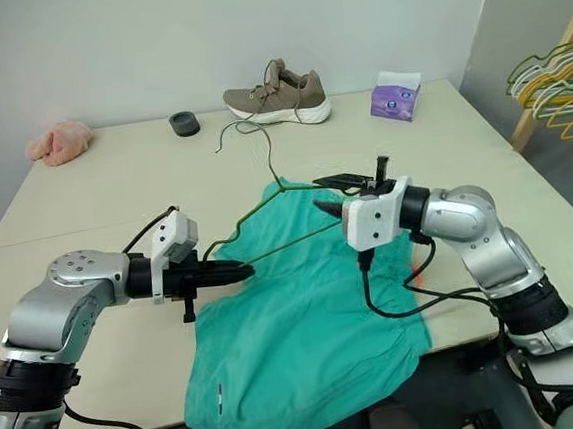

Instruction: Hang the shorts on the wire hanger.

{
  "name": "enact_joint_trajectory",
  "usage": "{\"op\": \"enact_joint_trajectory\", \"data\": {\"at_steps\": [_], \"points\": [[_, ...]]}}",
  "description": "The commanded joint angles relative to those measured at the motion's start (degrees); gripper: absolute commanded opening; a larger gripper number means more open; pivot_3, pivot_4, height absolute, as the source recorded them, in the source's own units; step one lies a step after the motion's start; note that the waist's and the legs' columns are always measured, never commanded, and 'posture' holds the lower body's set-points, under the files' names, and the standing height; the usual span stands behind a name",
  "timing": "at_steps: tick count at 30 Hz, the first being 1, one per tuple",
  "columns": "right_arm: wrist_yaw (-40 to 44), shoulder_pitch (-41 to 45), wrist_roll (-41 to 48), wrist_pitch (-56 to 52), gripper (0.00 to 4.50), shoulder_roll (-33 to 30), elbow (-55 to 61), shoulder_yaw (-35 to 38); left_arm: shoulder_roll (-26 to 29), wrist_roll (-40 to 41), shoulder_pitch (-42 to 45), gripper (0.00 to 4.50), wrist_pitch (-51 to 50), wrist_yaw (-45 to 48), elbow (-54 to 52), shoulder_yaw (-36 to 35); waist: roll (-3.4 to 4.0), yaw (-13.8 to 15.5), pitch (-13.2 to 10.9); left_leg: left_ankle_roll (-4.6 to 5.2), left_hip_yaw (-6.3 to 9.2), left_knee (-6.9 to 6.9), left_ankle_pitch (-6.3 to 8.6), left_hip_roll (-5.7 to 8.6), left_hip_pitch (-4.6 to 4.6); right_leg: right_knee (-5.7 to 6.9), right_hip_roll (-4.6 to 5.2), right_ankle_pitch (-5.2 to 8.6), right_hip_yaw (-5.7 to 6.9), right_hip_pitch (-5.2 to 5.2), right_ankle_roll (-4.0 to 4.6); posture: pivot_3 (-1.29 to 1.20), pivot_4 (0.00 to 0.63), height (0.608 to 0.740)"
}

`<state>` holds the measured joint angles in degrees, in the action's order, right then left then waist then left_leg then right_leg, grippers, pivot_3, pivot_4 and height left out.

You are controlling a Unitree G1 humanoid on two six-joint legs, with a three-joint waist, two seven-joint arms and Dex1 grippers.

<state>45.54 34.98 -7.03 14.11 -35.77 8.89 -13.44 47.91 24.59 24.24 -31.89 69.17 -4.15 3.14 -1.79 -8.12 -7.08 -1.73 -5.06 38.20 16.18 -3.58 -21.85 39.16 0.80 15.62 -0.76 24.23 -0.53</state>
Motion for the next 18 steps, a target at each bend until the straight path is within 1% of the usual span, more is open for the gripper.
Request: {"op": "enact_joint_trajectory", "data": {"at_steps": [1,2,3,6,9,11,13,18], "points": [[2.0,-1.1,5.1,-5.5,2.68,-2.2,3.7,4.8,0.2,-2.3,0.0,0.00,3.4,-1.1,-1.1,-0.2,0.00,0.0,0.0,0.00,0.00,0.01,0.00,0.00,0.00,0.00,0.00,0.00,0.00,0.00,0.00,-0.17,0.100,0.740],[2.6,-1.6,6.6,-8.1,3.08,-2.8,4.4,5.7,0.2,-2.9,0.0,0.00,4.3,-1.3,-0.9,-0.1,0.00,0.0,0.0,0.00,0.00,0.02,0.00,0.00,0.00,0.01,0.00,0.00,0.00,-0.01,0.00,-0.17,0.100,0.740],[3.5,-2.0,7.7,-10.3,3.39,-3.7,5.0,6.3,0.1,-3.4,-0.1,0.00,4.8,-1.6,-0.7,-0.2,0.00,0.1,0.0,0.00,0.00,0.03,0.00,0.00,0.02,0.02,0.00,0.00,0.00,-0.03,0.00,-0.18,0.100,0.740],[6.2,-4.0,12.6,-24.2,4.41,-6.8,7.8,9.0,0.8,-6.2,0.2,0.00,9.0,-1.3,-0.4,0.4,0.00,0.1,0.0,0.02,0.00,0.04,0.01,-0.01,0.05,0.04,0.00,-0.01,0.02,-0.05,0.01,-0.18,0.101,0.740],[8.8,-5.0,16.2,-36.0,4.47,-9.5,10.6,8.7,1.6,-8.0,0.6,0.00,12.1,-0.2,-0.4,0.7,0.00,0.0,0.0,0.02,0.01,0.05,0.01,-0.01,0.05,0.04,0.00,-0.01,0.03,-0.06,0.02,-0.19,0.102,0.740],[10.1,-5.2,17.4,-41.4,4.47,-10.7,11.8,7.6,1.9,-8.7,0.9,0.00,13.5,0.4,-0.6,1.0,0.00,-0.1,0.0,0.03,0.00,0.05,0.01,-0.02,0.07,0.07,-0.01,-0.01,0.01,-0.05,0.02,-0.19,0.102,0.740],[11.2,-4.6,17.5,-44.3,4.47,-11.2,12.0,6.2,1.9,-9.2,1.0,0.00,14.4,0.8,-0.9,1.3,0.00,-0.2,0.0,0.03,0.01,0.05,0.01,-0.02,0.08,0.10,-0.03,0.00,0.01,-0.05,0.02,-0.18,0.102,0.740],[16.0,-0.9,16.9,-48.3,4.47,-11.9,10.0,-0.2,2.0,-10.2,0.5,0.00,15.8,1.5,-2.1,2.0,0.00,-0.1,0.0,0.04,0.05,0.08,0.01,0.01,0.08,0.14,-0.07,0.00,0.02,-0.05,0.02,-0.17,0.102,0.740]]}}
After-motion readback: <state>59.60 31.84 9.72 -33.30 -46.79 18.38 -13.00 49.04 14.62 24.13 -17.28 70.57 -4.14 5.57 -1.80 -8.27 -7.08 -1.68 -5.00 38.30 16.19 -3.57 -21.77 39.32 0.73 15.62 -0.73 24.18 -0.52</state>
